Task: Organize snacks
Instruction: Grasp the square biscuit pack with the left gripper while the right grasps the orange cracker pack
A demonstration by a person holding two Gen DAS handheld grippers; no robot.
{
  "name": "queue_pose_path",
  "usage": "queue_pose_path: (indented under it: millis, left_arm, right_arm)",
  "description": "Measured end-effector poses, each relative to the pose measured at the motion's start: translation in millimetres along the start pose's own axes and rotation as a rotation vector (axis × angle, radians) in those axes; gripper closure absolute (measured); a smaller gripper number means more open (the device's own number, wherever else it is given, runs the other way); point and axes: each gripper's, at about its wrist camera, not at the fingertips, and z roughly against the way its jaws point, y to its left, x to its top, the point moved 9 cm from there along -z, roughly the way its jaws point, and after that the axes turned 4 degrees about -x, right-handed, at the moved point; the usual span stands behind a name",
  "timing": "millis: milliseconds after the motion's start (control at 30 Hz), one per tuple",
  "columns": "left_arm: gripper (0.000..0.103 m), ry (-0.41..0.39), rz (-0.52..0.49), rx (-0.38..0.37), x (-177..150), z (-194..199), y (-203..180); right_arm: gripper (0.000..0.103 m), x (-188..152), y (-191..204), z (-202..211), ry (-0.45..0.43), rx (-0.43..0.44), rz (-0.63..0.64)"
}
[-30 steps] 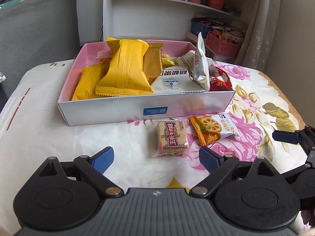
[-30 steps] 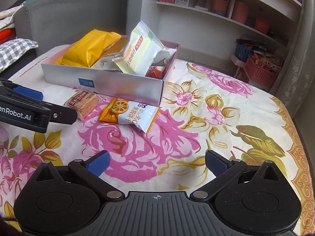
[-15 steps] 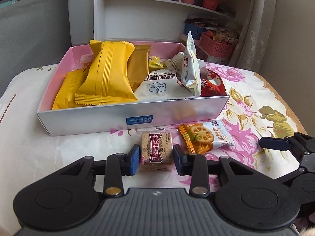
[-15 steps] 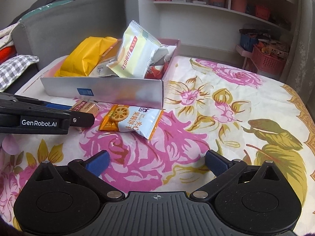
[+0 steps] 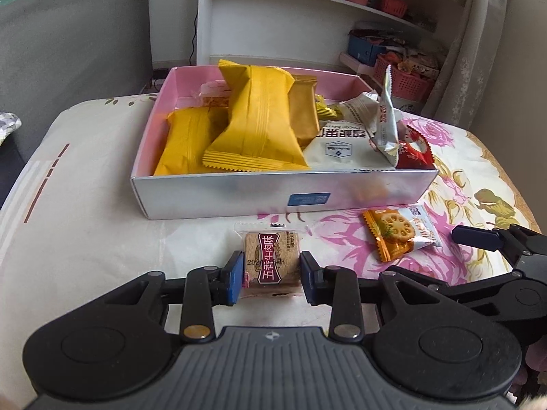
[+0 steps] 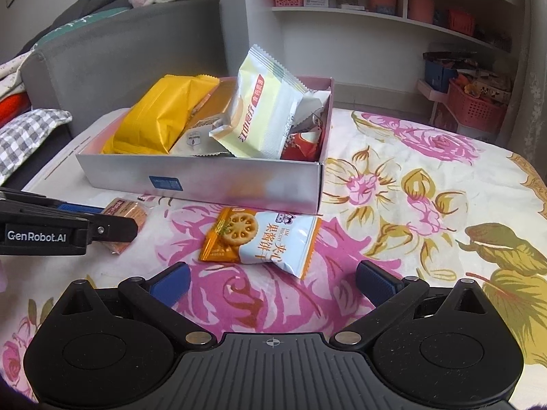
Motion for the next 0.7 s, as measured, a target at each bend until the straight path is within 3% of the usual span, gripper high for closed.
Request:
queue_pose_path:
  millis: [400,533,700]
  left_arm:
    - [0.071,0.012,-0.003,-0.005,-1.2,3.8,9.1]
    - [0.071,0.014,0.002,-0.008,-2.0,3.7,9.9]
    - [0.071,0.015,0.003,-0.007,-2.0,3.8,9.8]
  right_arm:
    - [0.003,13.4,16.7,-15.3,-0.036,-0.057,0.025]
    - [0.009,15.6,16.1,-15.4,-0.042,-0.061,0.021]
    - [0.024,18.1,15.6,-13.0,-0.047,-0.062,0.022]
